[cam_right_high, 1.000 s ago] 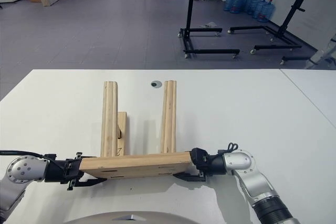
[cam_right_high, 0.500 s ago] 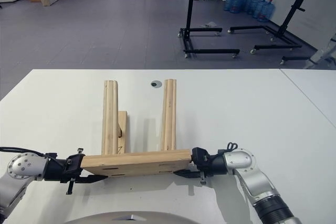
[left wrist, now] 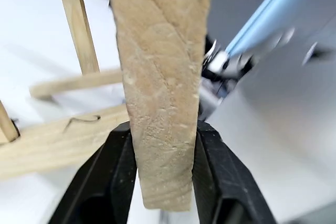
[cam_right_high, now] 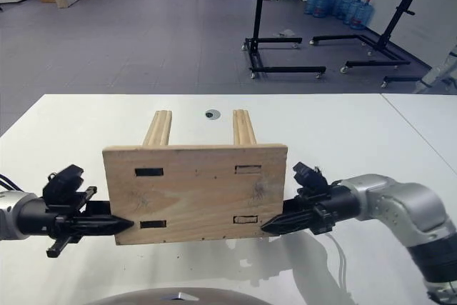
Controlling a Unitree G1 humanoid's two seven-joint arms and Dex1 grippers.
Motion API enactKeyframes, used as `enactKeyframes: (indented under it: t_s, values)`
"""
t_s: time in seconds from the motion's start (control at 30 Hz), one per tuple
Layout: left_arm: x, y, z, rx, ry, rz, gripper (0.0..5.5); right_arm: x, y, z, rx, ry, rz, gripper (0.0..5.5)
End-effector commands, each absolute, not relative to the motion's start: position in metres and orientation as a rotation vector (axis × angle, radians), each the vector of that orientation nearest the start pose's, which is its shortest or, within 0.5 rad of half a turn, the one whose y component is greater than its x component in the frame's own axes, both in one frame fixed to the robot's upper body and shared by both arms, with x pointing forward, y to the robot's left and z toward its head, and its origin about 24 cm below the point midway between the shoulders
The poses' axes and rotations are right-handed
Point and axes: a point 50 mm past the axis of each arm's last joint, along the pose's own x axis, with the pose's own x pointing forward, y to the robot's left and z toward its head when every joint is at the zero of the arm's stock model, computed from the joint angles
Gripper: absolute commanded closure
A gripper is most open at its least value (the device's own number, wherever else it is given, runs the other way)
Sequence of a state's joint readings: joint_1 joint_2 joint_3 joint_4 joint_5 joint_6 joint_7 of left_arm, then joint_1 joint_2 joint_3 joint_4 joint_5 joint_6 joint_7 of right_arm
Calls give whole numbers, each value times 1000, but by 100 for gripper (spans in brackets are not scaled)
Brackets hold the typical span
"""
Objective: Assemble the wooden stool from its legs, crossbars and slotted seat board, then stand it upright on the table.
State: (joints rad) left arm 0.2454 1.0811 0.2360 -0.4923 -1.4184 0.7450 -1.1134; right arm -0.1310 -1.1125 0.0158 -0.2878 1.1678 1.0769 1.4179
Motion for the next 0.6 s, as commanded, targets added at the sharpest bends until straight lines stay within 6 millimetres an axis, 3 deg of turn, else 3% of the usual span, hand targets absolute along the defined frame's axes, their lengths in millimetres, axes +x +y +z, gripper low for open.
enactKeyframes:
  t_s: [0.03,0.2,0.43,0.57,0.6]
  values:
    - [133,196,198,-598,414,-1538,344,168,-218,214,838,1065,1768,422]
    - [129,199,199,-660,400,-1464,263,172,-222,223,954,1193,1704,425]
    - [135,214,173,-729,532,-1257,159,192,-215,211,948,1235,1615,425]
    - [134,222,160,-714,611,-1199,159,202,-211,201,902,1209,1561,425]
    - [136,226,157,-711,611,-1177,154,205,-211,198,905,1206,1544,387]
